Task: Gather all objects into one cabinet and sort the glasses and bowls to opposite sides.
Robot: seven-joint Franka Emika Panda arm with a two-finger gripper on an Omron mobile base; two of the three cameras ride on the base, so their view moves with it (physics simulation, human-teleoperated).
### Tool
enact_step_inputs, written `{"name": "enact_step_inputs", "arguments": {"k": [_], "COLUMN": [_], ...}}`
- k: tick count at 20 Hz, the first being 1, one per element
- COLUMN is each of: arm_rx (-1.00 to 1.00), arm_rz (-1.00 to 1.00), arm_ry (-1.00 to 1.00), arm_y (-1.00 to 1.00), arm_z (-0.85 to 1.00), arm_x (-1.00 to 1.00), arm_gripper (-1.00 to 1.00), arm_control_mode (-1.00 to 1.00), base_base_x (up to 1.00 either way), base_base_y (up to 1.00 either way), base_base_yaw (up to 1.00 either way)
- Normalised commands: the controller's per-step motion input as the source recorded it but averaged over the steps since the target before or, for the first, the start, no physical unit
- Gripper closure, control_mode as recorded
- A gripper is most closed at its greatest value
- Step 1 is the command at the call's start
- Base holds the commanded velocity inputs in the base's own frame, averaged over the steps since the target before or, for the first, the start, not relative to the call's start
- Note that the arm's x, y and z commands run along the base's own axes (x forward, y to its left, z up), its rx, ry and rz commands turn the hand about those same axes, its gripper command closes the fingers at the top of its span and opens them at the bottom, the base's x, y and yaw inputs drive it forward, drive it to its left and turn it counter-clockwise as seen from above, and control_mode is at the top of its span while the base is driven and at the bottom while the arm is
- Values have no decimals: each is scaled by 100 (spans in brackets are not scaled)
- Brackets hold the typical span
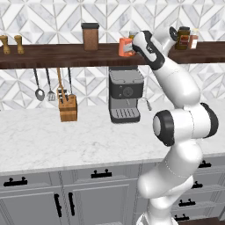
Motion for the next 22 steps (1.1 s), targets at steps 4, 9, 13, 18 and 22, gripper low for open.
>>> {"name": "enact_step_inputs", "arguments": {"k": [4,9,13,18,22], "arm_rx": [2,1,-5,-10,-3], "arm_rz": [6,4,0,0,-1], "arm_ry": [-15,-12,0,0,0], "arm_y": [0,0,12,1,0], "arm_z": [41,46,3,0,-6], "arm_x": [-81,-100,-100,-100,-100], "arm_gripper": [100,100,100,100,100], "arm_control_mode": [-100,-100,-100,-100,-100], "base_base_x": [0,0,0,0,0], "base_base_y": [0,0,0,0,0], "base_base_yaw": [0,0,0,0,0]}}
